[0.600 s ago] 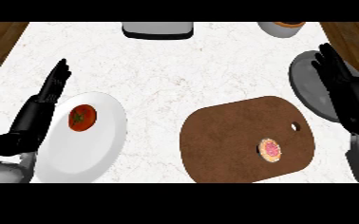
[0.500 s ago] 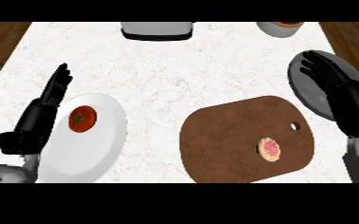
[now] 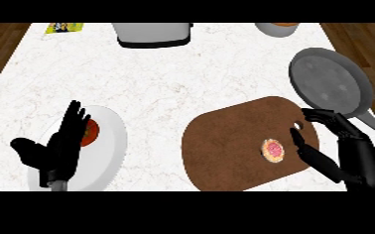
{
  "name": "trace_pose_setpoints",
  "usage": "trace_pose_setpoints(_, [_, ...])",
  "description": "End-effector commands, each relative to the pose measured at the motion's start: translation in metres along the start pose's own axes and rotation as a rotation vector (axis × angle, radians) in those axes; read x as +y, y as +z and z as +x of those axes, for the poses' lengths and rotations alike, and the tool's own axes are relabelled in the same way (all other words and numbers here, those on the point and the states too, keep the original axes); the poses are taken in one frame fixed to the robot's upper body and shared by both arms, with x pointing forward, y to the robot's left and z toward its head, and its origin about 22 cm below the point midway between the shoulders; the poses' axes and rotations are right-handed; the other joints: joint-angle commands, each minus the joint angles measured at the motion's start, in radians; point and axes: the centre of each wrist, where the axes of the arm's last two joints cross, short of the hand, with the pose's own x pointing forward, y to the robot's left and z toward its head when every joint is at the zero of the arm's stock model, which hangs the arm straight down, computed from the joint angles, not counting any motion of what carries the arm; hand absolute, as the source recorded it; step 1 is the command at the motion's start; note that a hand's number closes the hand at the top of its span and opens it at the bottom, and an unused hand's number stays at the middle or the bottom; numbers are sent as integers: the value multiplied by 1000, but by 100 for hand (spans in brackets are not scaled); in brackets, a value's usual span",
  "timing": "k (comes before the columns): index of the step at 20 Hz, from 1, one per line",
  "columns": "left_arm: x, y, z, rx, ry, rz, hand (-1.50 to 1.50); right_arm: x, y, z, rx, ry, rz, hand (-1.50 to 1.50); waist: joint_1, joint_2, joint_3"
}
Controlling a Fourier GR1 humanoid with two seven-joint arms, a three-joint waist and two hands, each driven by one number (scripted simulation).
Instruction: Pick the cupcake from the cutting board and place it in the pan
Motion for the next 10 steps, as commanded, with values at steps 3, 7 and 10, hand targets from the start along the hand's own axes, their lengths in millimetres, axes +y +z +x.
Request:
trace_pose_setpoints(3, [0, 8, -23, 144, 74, 49, 0, 37, 87, -7, -86, 167, -148, -150, -18, 6, -6])
trace_pose_setpoints(7, [-21, 25, -24, 131, 65, -2, 0, 52, 106, 3, -45, 288, -275, -150, 38, 13, -6])
trace_pose_setpoints(10, [-23, 11, -22, 159, 51, 9, 0, 42, 111, 4, 20, 386, -286, -150, 42, 19, -5])
